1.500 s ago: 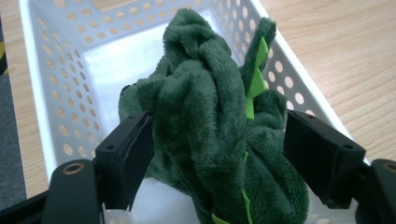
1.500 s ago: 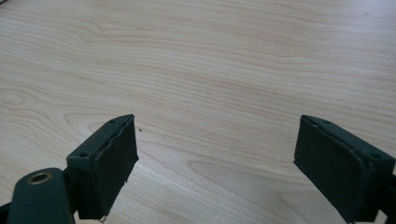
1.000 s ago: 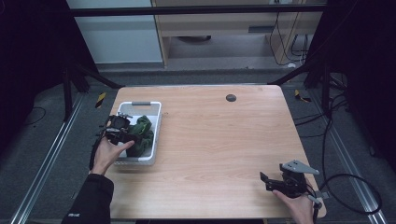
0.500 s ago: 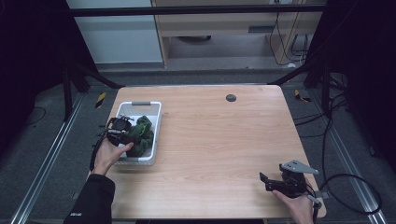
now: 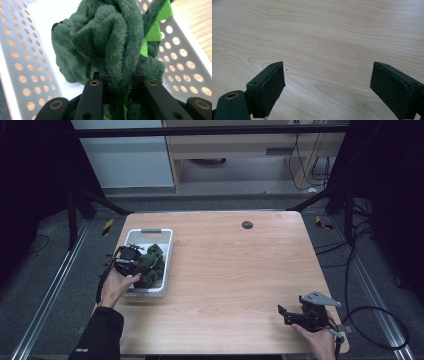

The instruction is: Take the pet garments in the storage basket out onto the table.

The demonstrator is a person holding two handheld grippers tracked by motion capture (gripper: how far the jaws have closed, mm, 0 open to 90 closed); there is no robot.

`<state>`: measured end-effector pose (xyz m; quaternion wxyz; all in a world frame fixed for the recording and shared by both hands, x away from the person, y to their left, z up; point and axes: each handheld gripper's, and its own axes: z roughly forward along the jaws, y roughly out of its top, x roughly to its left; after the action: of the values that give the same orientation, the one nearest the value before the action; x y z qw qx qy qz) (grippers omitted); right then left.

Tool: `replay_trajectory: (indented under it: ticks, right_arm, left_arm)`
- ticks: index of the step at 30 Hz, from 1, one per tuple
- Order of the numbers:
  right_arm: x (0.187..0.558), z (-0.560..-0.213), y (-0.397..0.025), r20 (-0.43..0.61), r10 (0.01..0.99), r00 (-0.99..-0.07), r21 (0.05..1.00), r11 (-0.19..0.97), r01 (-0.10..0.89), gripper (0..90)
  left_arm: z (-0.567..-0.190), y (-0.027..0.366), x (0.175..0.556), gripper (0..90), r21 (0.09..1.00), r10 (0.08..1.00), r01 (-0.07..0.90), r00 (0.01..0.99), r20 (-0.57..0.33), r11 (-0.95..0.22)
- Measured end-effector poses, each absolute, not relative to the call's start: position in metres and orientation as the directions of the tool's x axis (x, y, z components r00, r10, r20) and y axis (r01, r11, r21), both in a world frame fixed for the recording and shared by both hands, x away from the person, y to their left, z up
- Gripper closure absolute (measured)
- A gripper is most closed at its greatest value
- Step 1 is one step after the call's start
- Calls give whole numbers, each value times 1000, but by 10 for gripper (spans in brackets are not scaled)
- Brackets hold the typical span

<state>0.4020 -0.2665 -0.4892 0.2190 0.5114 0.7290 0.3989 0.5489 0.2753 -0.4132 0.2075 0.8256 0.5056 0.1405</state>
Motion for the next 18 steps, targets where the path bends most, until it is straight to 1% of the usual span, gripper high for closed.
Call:
replay_trajectory:
  ticks: [18]
  right_arm:
    - [402,-488,-266,88,922,-378,805,157,572,121]
  left_arm:
    - [-358,281,529,794,561,874,709,482,56,-427]
